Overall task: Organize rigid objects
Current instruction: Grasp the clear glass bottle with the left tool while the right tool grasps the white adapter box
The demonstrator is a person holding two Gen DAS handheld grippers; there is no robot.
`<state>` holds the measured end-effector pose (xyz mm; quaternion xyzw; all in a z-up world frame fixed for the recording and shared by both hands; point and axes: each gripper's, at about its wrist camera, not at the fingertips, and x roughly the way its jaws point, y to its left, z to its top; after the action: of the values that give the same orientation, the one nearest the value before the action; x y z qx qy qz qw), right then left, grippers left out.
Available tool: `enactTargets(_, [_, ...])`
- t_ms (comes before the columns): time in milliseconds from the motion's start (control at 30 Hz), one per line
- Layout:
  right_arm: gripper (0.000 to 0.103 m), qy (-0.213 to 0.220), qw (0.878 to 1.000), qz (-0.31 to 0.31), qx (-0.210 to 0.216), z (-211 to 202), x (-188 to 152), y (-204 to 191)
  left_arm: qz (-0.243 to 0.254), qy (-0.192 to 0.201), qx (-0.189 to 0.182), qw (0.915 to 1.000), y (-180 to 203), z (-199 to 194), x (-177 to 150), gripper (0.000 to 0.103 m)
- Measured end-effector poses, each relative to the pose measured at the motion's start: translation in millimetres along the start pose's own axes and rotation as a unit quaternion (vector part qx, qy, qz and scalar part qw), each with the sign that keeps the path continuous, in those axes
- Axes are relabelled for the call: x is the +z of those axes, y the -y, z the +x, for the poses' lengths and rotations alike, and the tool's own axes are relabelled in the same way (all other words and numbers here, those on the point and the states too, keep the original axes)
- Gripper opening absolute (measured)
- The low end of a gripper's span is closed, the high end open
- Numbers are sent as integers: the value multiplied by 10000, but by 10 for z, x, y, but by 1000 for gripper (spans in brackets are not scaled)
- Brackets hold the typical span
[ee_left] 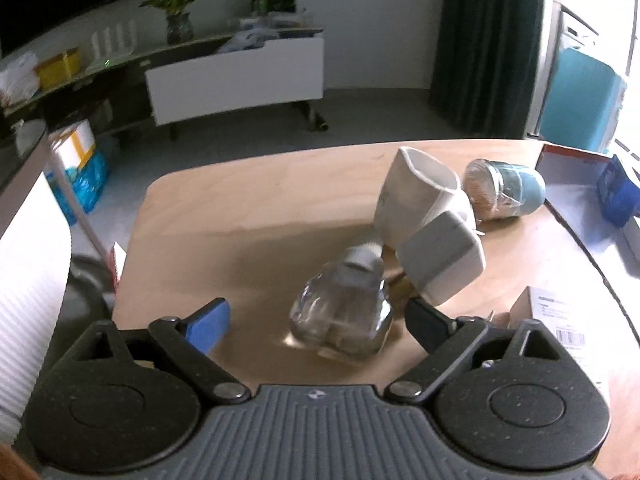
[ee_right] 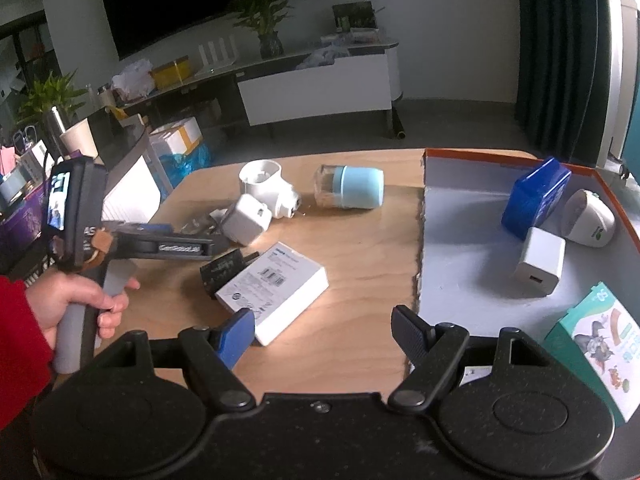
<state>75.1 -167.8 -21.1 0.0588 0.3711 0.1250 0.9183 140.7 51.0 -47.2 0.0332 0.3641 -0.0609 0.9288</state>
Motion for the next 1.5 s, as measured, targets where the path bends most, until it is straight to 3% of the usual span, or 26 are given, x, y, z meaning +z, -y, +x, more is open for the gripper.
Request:
enactTargets(100, [90,-82,10000,-25,18,67,-1,-49,142,122,-124,9997,31,-1,-24,81])
enactTargets(167, [90,-130,9999,-52,18,113,-6,-87,212,222,-191,9993,48,-19,-24,56])
enactTargets(200, [90,-158,9999,-45,24,141,-8,-108,217,248,-193,9993,55,-36,-29,50])
enactTargets(400, [90,-286,9995,139,41,286,-7,-208,80,207,-216,9995,41,-98,-56,49])
enactTargets(567, [91,-362,9970,683,3,404,26,-237,-232,119,-114,9996,20,-240,-13,49])
enactTargets(800, [93,-327,9916,1249,-110,608,140,-379,-686,335,-73,9971,-43,-601,-98,49])
enactTargets(967, [95,-600,9885,1200,-696,878,165,-505,-705,468,-90,9964,-10,-725,-173,49])
enactTargets(1200, [95,-484,9875,913,-1193,940,160,-458,-801,518,-189,9953,-64,-734,-209,49])
enactTargets(1233, [92,-451,9879,850,-1219,951,167,-452,-827,522,-207,9950,-69,-736,-214,49])
enactTargets(1267, [77,-424,9885,783,-1221,947,174,-451,-830,533,-214,9949,-65,-735,-215,49])
enactTargets(1300, [72,-409,9890,693,-1238,932,184,-458,-813,545,-212,9950,-58,-746,-223,49])
enactTargets(1500, [71,-170,9923,597,-1073,621,121,-437,-875,653,-233,9937,-66,-824,-252,49])
